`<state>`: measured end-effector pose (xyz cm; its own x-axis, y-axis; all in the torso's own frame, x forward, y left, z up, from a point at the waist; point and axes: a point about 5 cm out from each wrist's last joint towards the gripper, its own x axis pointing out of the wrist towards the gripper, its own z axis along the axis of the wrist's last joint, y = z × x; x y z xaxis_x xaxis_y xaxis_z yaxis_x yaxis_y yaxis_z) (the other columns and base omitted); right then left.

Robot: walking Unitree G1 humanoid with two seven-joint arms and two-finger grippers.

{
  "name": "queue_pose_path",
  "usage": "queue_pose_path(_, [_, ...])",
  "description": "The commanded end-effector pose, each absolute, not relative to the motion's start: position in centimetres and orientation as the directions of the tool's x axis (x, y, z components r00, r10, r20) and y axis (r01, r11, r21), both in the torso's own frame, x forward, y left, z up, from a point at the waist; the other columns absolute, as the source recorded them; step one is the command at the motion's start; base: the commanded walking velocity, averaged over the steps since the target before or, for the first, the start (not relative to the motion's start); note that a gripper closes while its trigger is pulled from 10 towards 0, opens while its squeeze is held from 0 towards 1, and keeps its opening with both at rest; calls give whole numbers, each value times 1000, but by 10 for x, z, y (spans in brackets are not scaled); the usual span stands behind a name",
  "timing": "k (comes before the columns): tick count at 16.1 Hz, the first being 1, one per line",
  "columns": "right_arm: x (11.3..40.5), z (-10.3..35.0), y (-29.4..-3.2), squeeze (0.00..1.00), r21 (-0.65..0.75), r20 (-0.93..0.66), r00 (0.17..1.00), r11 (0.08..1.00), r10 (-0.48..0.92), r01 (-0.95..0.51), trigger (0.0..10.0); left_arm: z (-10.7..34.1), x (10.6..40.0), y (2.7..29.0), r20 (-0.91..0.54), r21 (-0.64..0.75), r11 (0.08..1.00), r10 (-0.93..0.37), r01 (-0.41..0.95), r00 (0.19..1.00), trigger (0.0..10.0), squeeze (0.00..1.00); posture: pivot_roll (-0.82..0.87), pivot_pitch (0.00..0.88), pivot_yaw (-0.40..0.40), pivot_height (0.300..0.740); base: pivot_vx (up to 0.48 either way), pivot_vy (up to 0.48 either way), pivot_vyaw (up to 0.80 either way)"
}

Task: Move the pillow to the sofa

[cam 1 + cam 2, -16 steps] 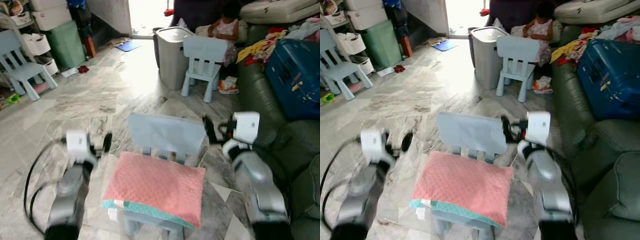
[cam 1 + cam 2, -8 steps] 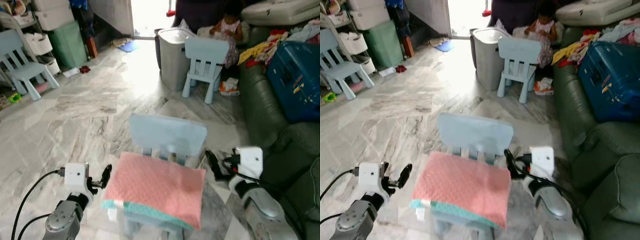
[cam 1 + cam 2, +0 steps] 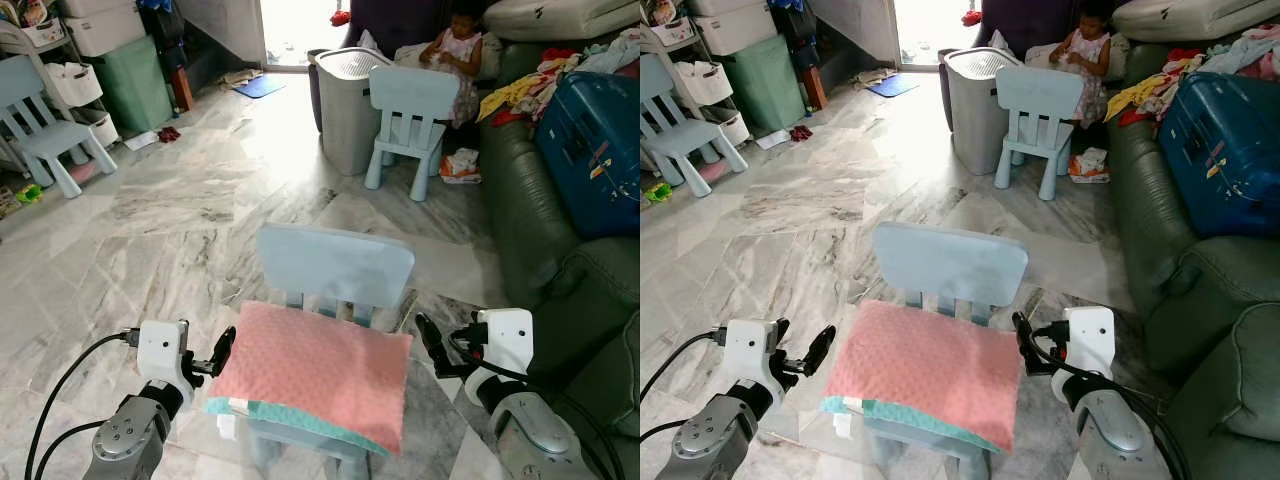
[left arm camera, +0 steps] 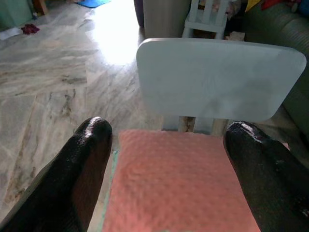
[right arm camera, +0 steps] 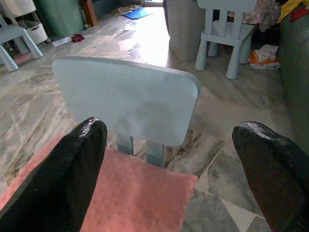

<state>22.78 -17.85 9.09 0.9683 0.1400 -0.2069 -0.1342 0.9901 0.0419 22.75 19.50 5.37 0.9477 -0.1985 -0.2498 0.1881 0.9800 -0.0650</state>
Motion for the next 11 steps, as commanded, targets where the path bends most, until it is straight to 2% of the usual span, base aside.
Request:
queue_pose_path(1, [228,98,-174,0,41,-185,971,988,152,-147,10000,56,226,196,-254,-57,980,-198,189,947,10000,0,-115,30,50,740,0,0,0])
queue_pose_path(3, [229,99,-173,0,41,-187,970,988,155,-150,10000,57,226,195,-255,-63,980,-199,189,946,10000,0,-113,33,48,736,0,0,0])
queue_pose_path(11, [234,102,-170,0,44,-178,970,986,167,-161,10000,58,229,193,-254,-67,980,-198,187,947,10000,0,-117,33,49,662,0,0,0])
